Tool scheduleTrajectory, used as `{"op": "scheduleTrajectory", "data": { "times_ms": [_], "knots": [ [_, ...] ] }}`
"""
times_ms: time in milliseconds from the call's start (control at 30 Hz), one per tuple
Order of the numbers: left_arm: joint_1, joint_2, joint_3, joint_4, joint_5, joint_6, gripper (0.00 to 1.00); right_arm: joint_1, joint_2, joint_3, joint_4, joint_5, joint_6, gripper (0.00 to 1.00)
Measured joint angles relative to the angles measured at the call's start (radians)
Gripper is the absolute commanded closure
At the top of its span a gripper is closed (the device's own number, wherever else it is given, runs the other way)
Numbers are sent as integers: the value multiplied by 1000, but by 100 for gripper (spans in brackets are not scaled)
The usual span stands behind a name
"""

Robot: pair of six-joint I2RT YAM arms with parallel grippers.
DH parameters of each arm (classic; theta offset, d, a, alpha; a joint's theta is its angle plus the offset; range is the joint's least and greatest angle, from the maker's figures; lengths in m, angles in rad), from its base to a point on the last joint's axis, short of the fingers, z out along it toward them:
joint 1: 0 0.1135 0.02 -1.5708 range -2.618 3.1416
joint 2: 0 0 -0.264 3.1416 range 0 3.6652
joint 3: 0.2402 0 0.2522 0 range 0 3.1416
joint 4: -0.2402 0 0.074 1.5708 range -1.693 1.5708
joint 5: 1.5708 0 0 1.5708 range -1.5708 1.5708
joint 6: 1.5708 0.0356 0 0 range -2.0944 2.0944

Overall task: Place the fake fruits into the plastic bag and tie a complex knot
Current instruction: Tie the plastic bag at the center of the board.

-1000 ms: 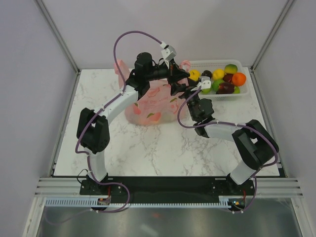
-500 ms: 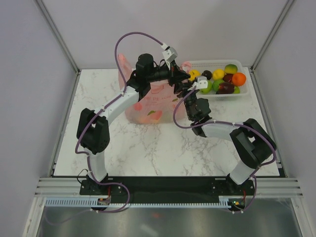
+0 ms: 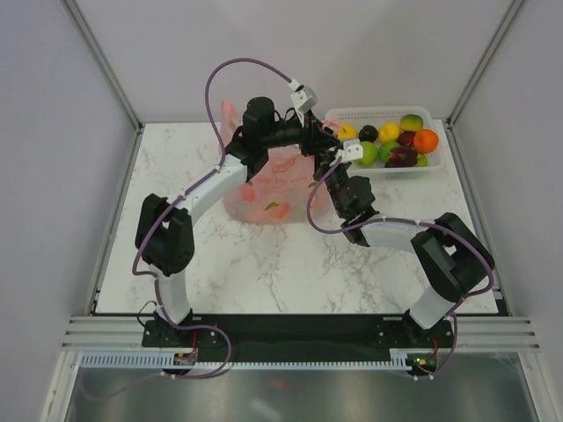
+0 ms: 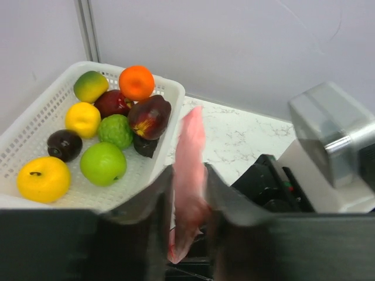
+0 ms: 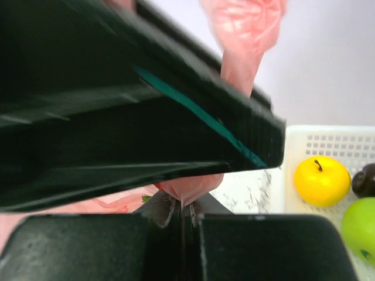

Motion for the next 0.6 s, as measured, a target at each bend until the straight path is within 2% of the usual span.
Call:
{"op": "scheduleTrajectory", "data": {
  "times_ms": [133,267,433,533,600],
  "knots": [
    [-1,-50,-23,-1,-31,21,34,-5,-3,-20,-42,-10,-9,100],
    [-1,-145,-57,-14,-88,53,26,-6,-16,-30,-77,-24,-19,100],
    [-1,-296,-98,-42,-202,90,21,-6,-40,-32,-96,-46,-27,100],
    [-1,-399,-150,-60,-309,108,13,-7,-52,-32,-121,-56,-26,100],
    [-1,-479,-209,-69,-401,115,2,-9,-56,-30,-144,-61,-24,100]
  ]
}}
